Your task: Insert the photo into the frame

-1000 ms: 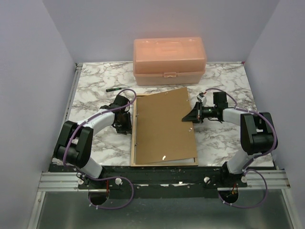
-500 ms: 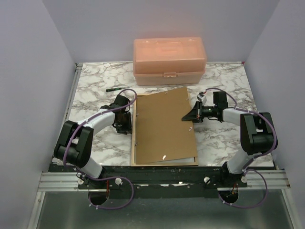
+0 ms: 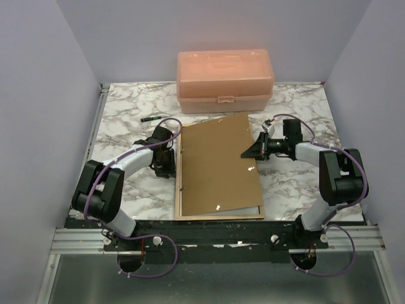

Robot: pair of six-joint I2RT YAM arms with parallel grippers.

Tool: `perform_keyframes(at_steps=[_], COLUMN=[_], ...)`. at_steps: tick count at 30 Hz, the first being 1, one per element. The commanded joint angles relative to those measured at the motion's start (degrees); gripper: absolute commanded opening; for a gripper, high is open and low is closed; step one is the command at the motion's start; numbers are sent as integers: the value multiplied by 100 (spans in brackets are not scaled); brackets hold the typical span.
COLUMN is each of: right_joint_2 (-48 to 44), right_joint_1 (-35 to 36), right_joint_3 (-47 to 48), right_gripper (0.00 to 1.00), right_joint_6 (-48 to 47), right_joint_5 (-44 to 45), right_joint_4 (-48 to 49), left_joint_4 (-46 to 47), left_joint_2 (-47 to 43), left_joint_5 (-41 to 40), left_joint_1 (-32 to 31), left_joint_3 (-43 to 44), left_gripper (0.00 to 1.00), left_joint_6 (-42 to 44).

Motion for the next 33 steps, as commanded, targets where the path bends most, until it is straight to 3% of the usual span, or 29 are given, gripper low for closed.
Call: perform_keyframes(at_steps=[1, 13, 29, 33], right_joint_2=[-14, 335, 382, 463], right_joint_1=[-12, -12, 48, 247], right_joint_3=[176, -114, -128, 16], right_gripper=[1, 1, 10, 12], right_joint_6=[-109, -198, -798, -916], right_joint_5=[385, 552, 1626, 2251], right_joint_4=[366, 239, -799, -1149], left_joint_4=[158, 150, 114, 79], left_joint_2=[110, 196, 372, 425], left_joint_5=[144, 170, 160, 119], left_joint_1=[-69, -121, -253, -293], left_joint_3=[86, 166, 330, 374], left_gripper=[34, 34, 34, 34], left_joint_6=[22, 14, -30, -30])
